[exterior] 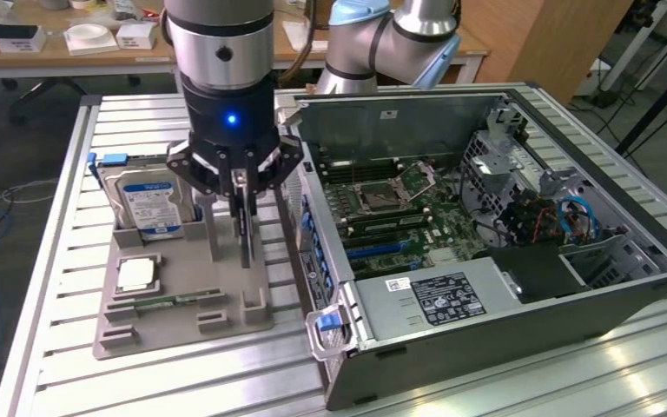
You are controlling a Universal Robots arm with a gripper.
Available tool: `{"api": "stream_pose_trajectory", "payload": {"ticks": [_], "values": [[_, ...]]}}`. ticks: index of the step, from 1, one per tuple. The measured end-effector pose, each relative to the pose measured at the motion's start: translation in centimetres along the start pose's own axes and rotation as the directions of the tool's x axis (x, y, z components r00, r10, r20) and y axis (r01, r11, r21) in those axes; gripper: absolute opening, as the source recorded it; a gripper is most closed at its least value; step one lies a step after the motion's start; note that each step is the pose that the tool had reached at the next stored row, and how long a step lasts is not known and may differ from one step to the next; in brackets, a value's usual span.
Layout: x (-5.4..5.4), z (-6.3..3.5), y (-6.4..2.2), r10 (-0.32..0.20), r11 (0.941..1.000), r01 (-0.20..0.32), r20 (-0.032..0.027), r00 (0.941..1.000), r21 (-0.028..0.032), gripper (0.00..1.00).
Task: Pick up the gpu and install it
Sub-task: 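Pick up the gpu and move the gpu toward the slot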
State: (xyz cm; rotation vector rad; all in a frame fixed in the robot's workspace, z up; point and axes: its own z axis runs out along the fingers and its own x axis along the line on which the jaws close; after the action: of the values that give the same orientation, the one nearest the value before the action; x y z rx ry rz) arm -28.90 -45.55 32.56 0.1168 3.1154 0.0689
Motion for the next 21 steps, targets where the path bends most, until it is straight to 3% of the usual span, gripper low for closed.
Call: {"api": "stream_pose_trajectory", "payload": {"ticks": [21], "values": [[-0.1,-2.31,0.10,0.000,1.0000,0.000,0.0001,1.0000,0.0000,0.26]]}}
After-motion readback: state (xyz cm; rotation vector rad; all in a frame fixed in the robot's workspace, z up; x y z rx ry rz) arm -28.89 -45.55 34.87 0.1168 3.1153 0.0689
